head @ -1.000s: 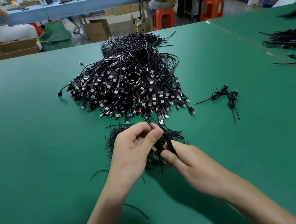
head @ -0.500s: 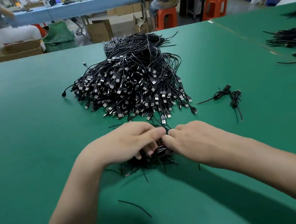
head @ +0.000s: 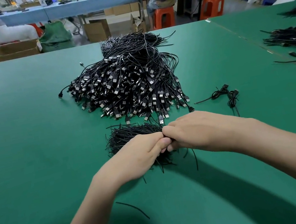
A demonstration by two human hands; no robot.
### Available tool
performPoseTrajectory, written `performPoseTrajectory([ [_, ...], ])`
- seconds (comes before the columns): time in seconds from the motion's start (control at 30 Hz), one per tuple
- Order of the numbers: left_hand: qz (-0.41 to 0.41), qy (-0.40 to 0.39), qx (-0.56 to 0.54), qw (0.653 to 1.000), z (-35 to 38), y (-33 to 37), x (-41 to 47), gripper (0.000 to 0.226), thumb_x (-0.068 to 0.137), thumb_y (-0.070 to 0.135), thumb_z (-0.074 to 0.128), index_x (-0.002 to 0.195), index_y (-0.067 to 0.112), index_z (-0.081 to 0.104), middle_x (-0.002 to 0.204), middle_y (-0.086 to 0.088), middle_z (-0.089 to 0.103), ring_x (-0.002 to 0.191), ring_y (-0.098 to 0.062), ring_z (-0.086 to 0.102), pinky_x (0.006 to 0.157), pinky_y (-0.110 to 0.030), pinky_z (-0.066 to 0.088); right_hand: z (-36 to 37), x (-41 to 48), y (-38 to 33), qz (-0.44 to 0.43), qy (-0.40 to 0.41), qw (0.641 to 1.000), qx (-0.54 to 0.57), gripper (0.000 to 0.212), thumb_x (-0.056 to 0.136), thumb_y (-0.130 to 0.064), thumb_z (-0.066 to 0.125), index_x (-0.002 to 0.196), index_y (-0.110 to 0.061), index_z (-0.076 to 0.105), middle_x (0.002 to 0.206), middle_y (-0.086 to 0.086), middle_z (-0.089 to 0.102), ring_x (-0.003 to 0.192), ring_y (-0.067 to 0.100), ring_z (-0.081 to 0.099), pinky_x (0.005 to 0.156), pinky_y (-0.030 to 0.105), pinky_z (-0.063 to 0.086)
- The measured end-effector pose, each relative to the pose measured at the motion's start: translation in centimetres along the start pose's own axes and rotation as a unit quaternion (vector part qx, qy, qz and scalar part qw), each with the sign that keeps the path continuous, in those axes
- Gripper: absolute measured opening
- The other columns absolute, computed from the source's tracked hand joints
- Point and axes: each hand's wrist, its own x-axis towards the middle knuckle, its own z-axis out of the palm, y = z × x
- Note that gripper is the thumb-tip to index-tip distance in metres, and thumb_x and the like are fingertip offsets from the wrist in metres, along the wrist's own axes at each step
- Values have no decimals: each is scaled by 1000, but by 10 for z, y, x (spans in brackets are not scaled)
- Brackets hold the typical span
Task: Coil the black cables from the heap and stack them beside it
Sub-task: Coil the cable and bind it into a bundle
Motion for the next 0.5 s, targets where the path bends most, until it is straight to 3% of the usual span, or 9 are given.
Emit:
performPoseTrajectory([
  [0.07,2,55,-55,997,4,-4,-1,38,110,40,40,75,31,50,71,12,56,71,-9,53,72,-35,48,1,-4,4,54,65,996,6,42,96,-64,36,106,-24,46,102,-8,55,104,18,57,84,38,41],
  [0.13,-2,105,-148,983,10,-5,-3,40,109,45,37,73,33,49,65,16,51,64,-3,47,62,-23,40,6,-12,7,148,192,966,91,69,87,-73,39,133,-23,48,122,-7,58,114,14,55,98,35,42],
  [0.2,-18,143,-272,951,19,1,-5,42,110,47,36,72,33,47,64,14,41,58,-4,36,56,-17,32,17,-18,-4,235,277,894,263,83,83,-79,37,147,-26,41,121,-14,59,109,3,56,95,27,45],
  [0.23,-28,155,-321,934,23,5,-4,43,111,46,35,73,31,46,66,12,36,58,-5,32,55,-16,30,24,-19,-14,258,278,847,371,85,81,-79,36,149,-28,41,117,-17,61,104,-3,57,94,23,46],
  [0.3,-40,166,-372,912,32,13,-3,40,112,41,35,78,24,47,67,10,33,56,-6,29,53,-18,28,38,-14,-35,245,248,749,563,78,81,-73,39,141,-24,53,107,-17,66,99,-3,62,99,30,49],
  [0.37,-53,164,-395,902,41,22,-1,38,112,35,34,83,20,53,60,14,42,53,0,37,53,-16,33,51,-8,-53,216,252,679,655,56,90,-59,43,119,-17,66,98,-15,70,95,2,64,97,37,52],
  [0.5,-108,144,-423,888,58,28,2,39,112,34,37,88,22,65,53,23,56,51,10,51,54,-5,40,57,3,-78,258,308,570,717,30,106,-33,45,113,-20,71,106,-5,77,99,7,70,79,19,53],
])
